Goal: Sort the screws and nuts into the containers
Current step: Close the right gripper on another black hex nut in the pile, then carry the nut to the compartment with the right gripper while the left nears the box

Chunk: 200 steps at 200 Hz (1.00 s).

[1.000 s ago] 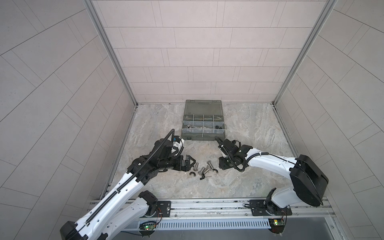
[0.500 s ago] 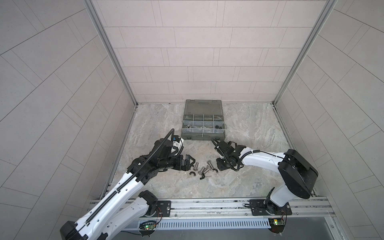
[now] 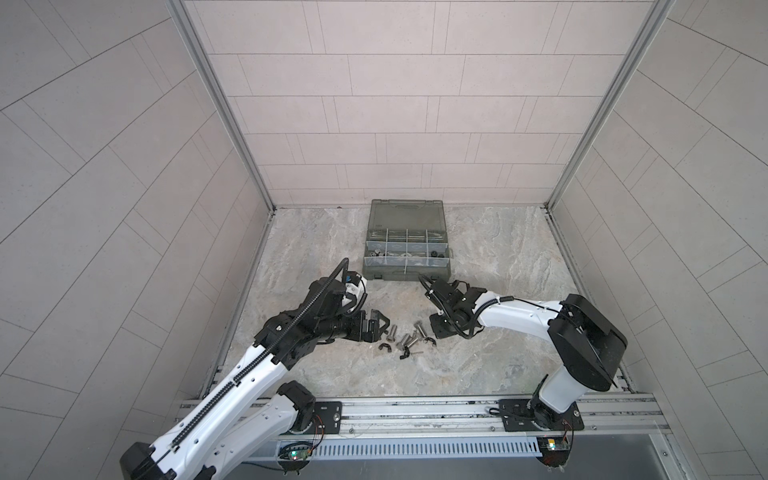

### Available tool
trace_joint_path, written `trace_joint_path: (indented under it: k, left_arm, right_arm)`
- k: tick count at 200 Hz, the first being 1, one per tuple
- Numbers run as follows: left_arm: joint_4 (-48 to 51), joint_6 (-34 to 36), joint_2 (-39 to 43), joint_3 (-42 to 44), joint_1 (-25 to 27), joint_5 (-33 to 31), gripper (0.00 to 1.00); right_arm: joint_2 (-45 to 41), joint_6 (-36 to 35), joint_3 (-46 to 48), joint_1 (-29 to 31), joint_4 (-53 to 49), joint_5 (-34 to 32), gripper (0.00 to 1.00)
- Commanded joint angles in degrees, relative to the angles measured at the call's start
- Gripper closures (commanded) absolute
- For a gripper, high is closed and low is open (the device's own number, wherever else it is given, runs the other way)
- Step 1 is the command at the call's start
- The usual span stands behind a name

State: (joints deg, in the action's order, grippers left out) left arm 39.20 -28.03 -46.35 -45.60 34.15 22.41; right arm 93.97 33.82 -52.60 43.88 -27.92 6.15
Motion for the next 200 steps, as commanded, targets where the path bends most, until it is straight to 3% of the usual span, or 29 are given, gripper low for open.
trace_joint_path:
  k: [1,71,131,200]
  left_arm:
    - [0.31,0.79,0.02,-0.27,-0.14,-0.71,0.00]
    - [0.48,0.87,0.55,0.13,-0.14,-0.99,0.00]
    - [0.57,0.76,1.27,0.18,-0.13,-1.13,0.00]
    - [0.97,2.16,-2.68,-3.19,-0.13,-1.72,0.00]
  right_arm:
    - [-0.11,0.09,-0.55,0.29,-2.22,-1.14,0.75]
    - [-0.31,0.80,0.12,0.33,-2.14,-0.35,0.72]
    - [-1.49,0.89,-0.70,0.42,-3.24,-1.33,0.81]
    - [-4.04,-2.14,-11.25,-2.01,-11.14,-4.96,0.81]
